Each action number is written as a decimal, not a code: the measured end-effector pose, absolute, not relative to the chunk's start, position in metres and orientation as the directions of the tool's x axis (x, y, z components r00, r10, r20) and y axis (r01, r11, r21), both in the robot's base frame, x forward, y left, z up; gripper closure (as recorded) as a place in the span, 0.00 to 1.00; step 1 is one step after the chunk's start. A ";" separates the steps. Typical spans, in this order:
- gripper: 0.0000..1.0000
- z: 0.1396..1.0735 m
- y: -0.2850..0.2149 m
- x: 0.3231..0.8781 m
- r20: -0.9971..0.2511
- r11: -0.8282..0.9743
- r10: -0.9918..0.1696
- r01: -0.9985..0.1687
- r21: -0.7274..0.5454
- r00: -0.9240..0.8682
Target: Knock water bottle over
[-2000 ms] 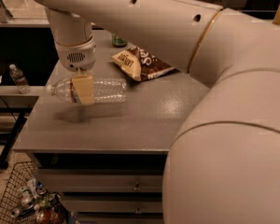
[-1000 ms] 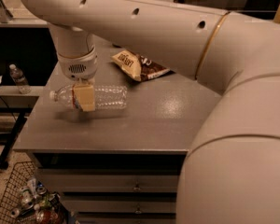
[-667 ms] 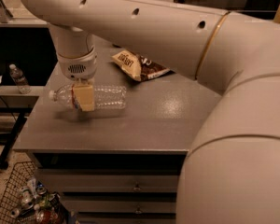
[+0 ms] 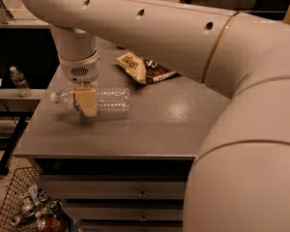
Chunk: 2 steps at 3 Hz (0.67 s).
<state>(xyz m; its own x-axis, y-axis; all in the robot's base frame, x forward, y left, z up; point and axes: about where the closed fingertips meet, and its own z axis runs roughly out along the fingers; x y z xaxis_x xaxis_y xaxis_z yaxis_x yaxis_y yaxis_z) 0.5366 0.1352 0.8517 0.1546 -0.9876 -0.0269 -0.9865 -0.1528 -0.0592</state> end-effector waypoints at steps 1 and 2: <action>0.00 0.851 0.136 0.537 -0.031 -0.153 -0.987 -0.986 -0.064 0.155; 0.00 0.853 0.137 0.538 -0.034 -0.157 -0.987 -0.985 -0.071 0.160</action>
Offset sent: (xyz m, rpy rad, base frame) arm 0.0007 0.0012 -0.0004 0.0044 -0.0035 0.0005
